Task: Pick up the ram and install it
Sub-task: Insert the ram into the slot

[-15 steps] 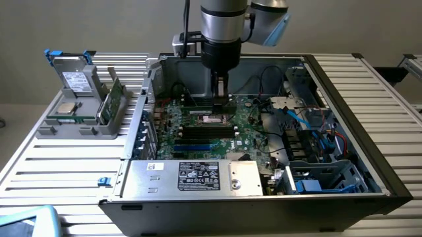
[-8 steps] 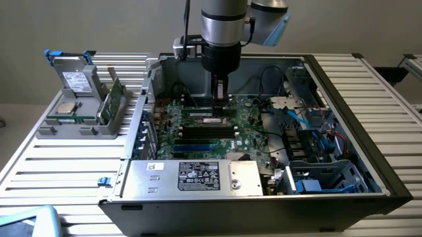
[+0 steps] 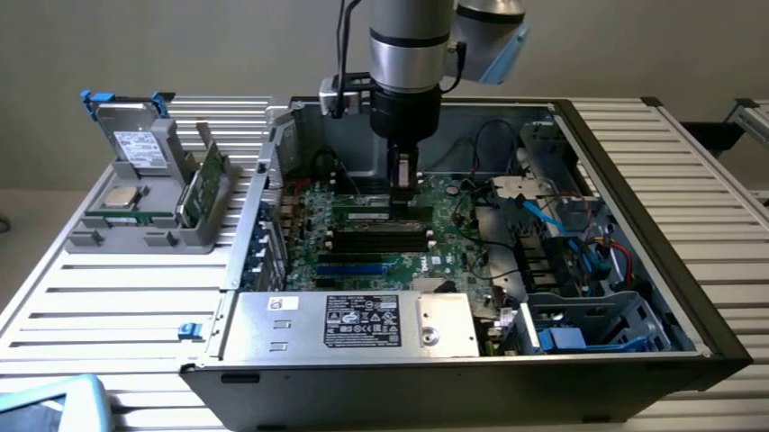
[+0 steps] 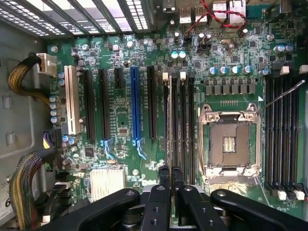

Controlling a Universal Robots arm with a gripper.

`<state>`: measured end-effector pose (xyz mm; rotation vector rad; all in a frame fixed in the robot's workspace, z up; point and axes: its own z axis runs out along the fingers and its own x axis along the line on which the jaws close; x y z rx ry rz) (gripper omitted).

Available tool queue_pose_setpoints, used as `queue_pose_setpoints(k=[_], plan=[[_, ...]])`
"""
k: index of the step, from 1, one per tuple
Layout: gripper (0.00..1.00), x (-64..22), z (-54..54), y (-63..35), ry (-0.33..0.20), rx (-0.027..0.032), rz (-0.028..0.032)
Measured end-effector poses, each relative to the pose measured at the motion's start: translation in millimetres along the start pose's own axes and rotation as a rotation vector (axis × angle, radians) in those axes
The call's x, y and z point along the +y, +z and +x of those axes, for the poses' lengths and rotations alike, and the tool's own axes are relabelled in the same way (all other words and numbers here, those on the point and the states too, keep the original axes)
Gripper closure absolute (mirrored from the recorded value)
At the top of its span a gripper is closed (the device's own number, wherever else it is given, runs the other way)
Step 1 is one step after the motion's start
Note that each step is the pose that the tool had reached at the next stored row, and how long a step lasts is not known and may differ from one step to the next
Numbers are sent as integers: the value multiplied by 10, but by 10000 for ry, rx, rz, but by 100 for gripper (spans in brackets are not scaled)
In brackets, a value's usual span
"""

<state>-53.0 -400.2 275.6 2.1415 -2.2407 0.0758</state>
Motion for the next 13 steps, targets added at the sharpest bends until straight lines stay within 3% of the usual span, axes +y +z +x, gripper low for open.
queue_pose_setpoints(k=[7,12,13], plan=[[87,39,-6,126,0,-16,6],[87,40,-7,132,-19,-19,11],[87,40,-6,132,-30,-60,9]])
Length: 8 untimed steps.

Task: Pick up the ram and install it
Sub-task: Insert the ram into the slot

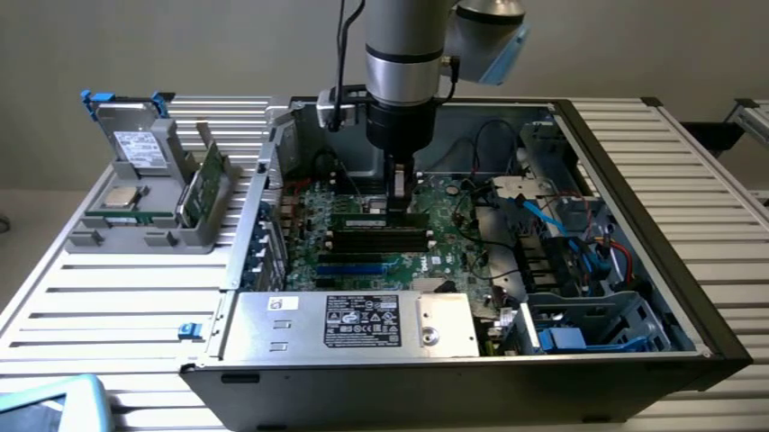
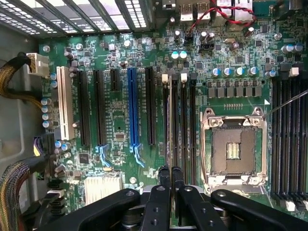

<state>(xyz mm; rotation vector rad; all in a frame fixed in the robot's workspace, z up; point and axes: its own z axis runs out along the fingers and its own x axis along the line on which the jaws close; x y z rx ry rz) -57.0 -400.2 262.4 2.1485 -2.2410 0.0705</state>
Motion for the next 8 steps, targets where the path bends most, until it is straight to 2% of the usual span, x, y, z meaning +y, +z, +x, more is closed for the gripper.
queue_pose_setpoints(k=[3,4,8], plan=[[87,0,0,3,-64,-239,-7],[87,1,1,6,-81,-267,-7],[87,0,7,18,-217,-272,-5]])
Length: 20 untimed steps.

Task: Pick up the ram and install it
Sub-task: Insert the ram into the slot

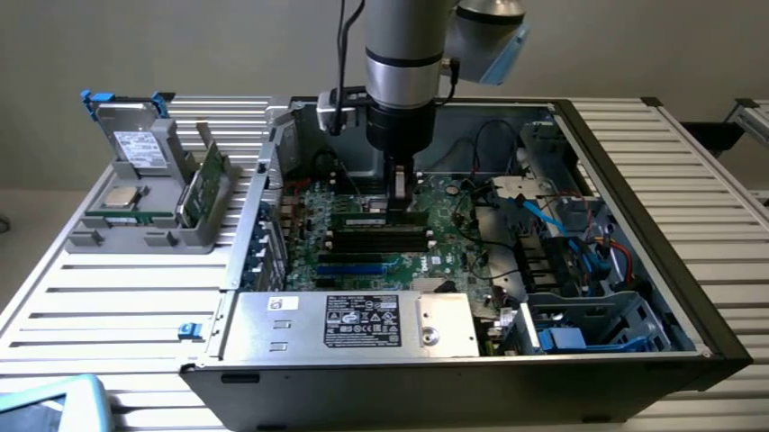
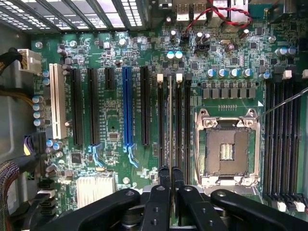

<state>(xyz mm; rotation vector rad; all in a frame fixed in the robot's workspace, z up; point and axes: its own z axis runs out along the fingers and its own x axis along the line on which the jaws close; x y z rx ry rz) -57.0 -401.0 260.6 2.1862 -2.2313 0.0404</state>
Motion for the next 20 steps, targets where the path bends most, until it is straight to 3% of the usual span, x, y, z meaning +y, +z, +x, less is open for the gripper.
queue_pose_setpoints(k=[8,12,20], plan=[[87,-21,9,68,-37,49,-57],[87,-36,8,79,-43,130,-194],[87,-38,10,92,-47,128,-172]])
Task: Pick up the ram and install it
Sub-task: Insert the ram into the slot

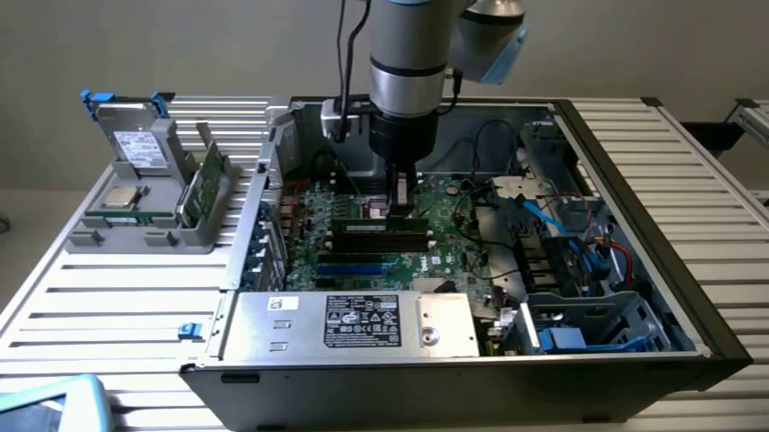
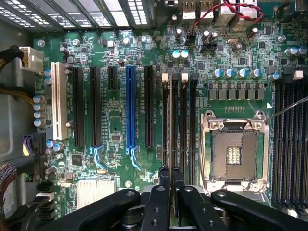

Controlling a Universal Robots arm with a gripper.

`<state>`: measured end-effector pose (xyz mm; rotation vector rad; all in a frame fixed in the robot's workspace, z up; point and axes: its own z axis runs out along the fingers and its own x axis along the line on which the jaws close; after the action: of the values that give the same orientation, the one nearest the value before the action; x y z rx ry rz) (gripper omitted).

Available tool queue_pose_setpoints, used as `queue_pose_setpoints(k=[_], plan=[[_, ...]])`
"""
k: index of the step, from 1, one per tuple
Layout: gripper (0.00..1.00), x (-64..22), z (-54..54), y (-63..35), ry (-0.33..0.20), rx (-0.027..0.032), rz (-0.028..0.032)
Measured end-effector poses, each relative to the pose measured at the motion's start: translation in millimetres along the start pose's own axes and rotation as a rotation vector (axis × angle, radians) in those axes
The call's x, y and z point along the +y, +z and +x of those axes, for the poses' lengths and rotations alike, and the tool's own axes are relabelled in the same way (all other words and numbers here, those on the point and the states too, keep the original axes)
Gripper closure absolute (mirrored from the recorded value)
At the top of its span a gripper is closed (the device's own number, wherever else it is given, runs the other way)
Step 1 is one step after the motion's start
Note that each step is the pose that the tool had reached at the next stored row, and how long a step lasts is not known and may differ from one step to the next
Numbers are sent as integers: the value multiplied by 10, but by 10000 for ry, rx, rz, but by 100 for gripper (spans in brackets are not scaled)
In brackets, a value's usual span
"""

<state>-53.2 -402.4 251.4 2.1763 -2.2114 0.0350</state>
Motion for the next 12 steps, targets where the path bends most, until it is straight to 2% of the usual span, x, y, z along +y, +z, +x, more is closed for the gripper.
queue_pose_setpoints(k=[6,9,12], plan=[[87,0,20,30,0,0,72],[87,2,20,48,2,1,188],[87,10,19,78,4,8,252]])
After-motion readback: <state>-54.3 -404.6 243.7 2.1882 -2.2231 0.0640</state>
